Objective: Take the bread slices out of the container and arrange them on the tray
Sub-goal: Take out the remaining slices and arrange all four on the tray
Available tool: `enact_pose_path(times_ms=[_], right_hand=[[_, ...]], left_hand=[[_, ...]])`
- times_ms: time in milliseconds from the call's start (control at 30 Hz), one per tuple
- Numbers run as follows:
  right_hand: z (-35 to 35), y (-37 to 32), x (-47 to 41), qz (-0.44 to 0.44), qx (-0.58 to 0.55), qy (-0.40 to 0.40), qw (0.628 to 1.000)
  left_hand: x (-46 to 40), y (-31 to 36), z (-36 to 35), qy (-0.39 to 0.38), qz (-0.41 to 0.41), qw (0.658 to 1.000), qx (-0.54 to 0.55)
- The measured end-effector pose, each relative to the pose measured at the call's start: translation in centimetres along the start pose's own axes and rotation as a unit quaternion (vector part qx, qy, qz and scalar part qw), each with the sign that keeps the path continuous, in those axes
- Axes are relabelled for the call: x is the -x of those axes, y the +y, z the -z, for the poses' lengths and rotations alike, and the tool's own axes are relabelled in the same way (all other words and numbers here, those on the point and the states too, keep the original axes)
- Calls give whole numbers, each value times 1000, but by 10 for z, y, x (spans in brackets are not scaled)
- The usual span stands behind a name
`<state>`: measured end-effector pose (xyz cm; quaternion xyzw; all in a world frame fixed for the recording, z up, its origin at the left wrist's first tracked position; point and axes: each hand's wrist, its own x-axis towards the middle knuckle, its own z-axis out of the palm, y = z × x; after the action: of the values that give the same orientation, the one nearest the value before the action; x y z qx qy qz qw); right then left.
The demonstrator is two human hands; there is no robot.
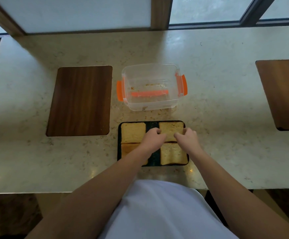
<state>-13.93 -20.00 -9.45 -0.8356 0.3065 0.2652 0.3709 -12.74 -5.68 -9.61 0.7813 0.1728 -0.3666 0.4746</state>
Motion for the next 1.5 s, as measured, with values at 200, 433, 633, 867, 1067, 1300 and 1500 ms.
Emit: enact_pose_path(times_ms=[200, 433, 633, 867, 1067, 1300, 1500], right_hand=[[-3, -9, -1, 5, -15, -16, 1000], [-9, -14, -1, 16, -18, -27, 999], [3, 0, 3, 43, -78, 7, 996], [16, 38, 24, 39, -43, -2, 998], [10, 45, 32, 43, -8, 16, 999], [8, 42, 40, 56, 1, 4, 998], [5, 38, 45, 43, 18, -18, 999]], left_hand=[[-8, -7, 10, 17, 21, 999, 30], [-8, -5, 24, 19, 36, 998, 53], [-2, -15, 21, 48, 9, 997, 54], [19, -39, 3, -14, 36, 998, 58], [22, -44, -3, -29, 51, 997, 53], [23, -46, -10, -19, 42, 998, 47], [22, -42, -13, -23, 42, 998, 33]])
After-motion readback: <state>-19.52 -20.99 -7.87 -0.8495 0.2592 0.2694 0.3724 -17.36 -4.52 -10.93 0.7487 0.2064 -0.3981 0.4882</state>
